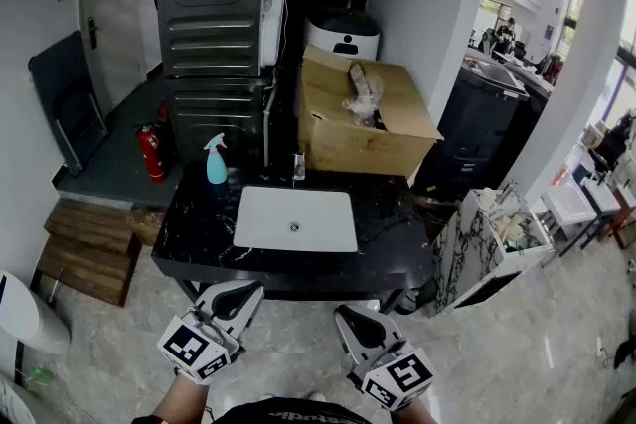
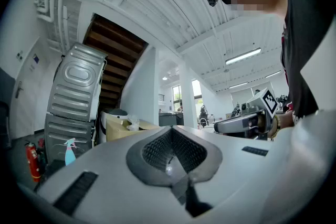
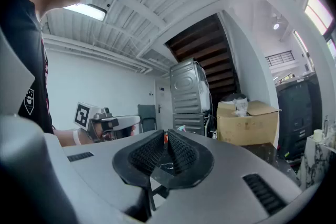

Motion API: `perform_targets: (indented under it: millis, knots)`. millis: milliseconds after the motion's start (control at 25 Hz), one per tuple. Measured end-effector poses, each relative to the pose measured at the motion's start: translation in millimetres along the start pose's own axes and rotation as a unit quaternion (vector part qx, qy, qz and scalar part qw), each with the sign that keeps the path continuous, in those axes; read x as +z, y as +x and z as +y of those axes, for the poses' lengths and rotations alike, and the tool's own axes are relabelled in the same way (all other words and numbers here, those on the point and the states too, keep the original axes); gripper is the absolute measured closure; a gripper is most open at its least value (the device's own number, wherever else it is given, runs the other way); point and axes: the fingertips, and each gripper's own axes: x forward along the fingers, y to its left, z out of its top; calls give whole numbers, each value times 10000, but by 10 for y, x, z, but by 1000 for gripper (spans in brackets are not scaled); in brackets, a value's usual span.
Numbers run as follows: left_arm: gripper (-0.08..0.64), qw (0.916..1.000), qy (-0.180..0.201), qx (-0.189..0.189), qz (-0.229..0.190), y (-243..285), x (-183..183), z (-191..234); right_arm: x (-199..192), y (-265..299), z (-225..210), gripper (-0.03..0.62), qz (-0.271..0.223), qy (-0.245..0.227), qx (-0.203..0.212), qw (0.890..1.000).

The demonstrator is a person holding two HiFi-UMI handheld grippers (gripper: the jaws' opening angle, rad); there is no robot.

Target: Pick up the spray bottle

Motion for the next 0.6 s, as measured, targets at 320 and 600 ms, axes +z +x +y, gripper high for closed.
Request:
perform_targets:
  millis: [320, 600]
  knots:
    - [545, 10000, 25, -31, -19, -53, 4, 12, 23, 18, 60, 552, 22, -80, -26, 10000]
    - [545, 10000, -38, -33, -43, -132, -17, 92, 43, 52, 124, 555, -128, 0, -13, 9999]
